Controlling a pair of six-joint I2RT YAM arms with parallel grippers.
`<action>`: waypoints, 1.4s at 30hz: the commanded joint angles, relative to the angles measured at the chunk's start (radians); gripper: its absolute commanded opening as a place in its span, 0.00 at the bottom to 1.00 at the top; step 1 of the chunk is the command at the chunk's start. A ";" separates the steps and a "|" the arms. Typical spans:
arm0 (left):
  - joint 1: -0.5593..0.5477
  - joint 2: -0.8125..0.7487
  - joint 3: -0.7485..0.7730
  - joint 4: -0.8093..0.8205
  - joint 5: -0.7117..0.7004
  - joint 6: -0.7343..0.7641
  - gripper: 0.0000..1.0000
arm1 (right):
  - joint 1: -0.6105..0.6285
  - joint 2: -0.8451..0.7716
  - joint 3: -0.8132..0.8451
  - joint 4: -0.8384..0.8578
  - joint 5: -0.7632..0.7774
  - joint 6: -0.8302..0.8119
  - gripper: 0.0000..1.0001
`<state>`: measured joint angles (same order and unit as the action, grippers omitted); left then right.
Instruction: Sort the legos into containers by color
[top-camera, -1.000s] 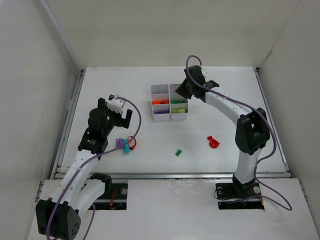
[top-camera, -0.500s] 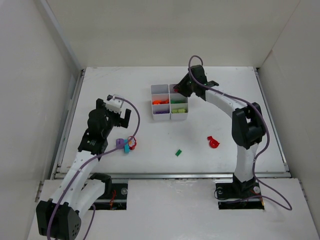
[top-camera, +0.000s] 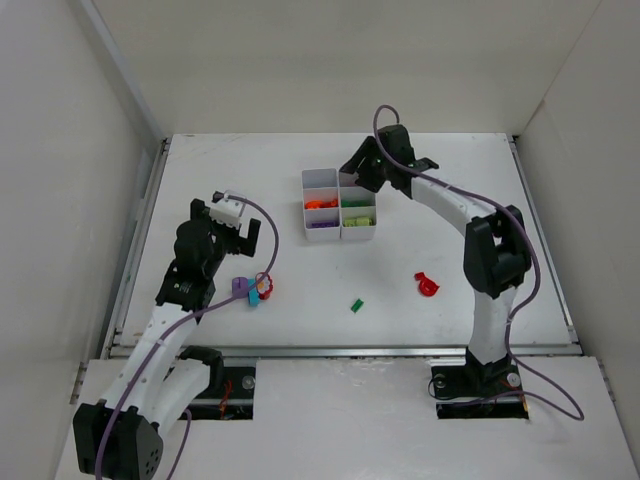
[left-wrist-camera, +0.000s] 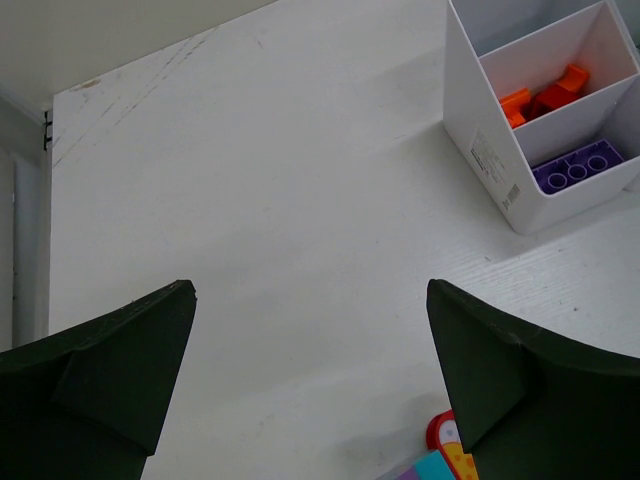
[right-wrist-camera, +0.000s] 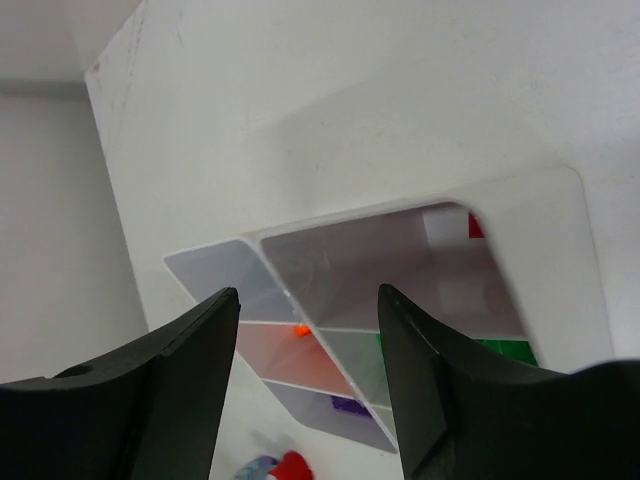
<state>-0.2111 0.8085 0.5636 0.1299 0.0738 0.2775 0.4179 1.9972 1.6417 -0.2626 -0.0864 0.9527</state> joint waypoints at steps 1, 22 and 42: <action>0.004 -0.019 -0.004 0.040 -0.006 -0.017 1.00 | 0.054 -0.069 0.092 0.036 -0.042 -0.217 0.63; 0.004 0.086 -0.053 0.217 0.032 0.021 1.00 | 0.047 -0.367 -0.422 -0.802 0.395 -0.462 1.00; 0.004 0.067 -0.082 0.228 0.003 0.040 1.00 | -0.062 -0.233 -0.583 -0.580 0.211 -0.627 0.74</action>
<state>-0.2111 0.8993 0.4965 0.3103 0.0853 0.3130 0.3542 1.7691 1.1004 -0.9409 0.1390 0.3473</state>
